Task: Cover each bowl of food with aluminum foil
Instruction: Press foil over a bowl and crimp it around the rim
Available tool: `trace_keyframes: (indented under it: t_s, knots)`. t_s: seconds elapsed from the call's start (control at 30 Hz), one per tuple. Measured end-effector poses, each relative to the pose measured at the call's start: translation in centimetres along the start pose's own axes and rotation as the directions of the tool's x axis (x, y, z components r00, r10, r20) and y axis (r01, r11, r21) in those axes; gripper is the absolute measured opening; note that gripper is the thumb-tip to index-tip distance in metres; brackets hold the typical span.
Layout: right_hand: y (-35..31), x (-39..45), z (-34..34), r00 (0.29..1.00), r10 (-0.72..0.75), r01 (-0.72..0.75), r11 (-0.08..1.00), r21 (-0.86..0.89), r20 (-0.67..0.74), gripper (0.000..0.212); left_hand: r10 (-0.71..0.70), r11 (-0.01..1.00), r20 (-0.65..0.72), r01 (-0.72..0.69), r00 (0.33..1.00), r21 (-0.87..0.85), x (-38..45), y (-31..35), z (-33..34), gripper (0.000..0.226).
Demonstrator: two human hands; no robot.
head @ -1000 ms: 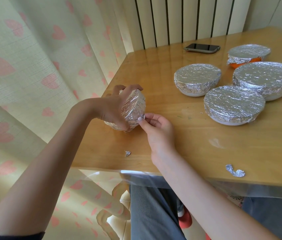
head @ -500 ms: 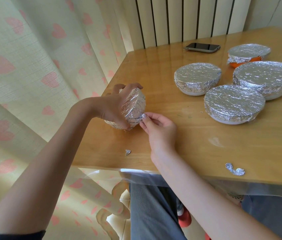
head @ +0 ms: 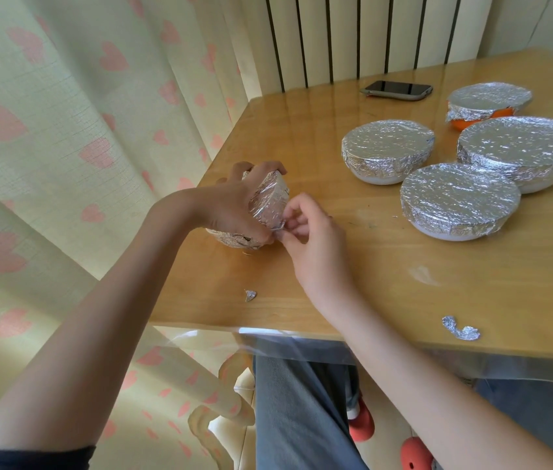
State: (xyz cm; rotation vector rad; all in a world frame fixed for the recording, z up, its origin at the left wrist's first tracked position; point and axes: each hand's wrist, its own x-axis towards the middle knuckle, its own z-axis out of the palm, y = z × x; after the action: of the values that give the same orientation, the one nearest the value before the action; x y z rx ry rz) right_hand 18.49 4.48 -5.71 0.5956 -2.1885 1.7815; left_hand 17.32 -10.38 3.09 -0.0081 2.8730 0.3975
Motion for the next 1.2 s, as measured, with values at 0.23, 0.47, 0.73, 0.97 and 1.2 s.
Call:
trace_keyframes:
  t_s: [0.23, 0.47, 0.73, 0.97, 1.2]
  knots:
    - [0.3, 0.0, 0.2, 0.994, -0.102, 0.109, 0.971, -0.215, 0.043, 0.021, 0.013, 0.999, -0.001, -0.013, 1.000, -0.049, -0.1, -0.1, -0.2, 0.095]
    - [0.4, 0.2, 0.5, 0.997, -0.072, 0.069, 0.982, -0.175, -0.013, 0.021, 0.029, 0.998, -0.039, -0.031, 0.999, -0.053, -0.2, 0.1, 0.0, 0.090]
    - [0.7, 0.3, 0.2, 0.989, 0.137, -0.142, 0.984, -0.110, -0.053, 0.016, 0.010, 1.000, 0.006, -0.010, 1.000, -0.026, 0.0, 0.6, -0.3, 0.091]
    - [0.1, -0.2, -1.2, 0.982, 0.174, -0.181, 0.978, -0.105, -0.076, 0.012, 0.013, 0.999, 0.024, -0.012, 1.000, -0.031, -0.2, 0.5, -0.4, 0.093]
    - [0.0, -1.1, -8.9, 1.000, 0.000, 0.013, 0.837, -0.548, 0.024, 0.012, -0.009, 0.956, 0.021, 0.003, 1.000, 0.293, 0.9, 2.8, 1.0, 0.085]
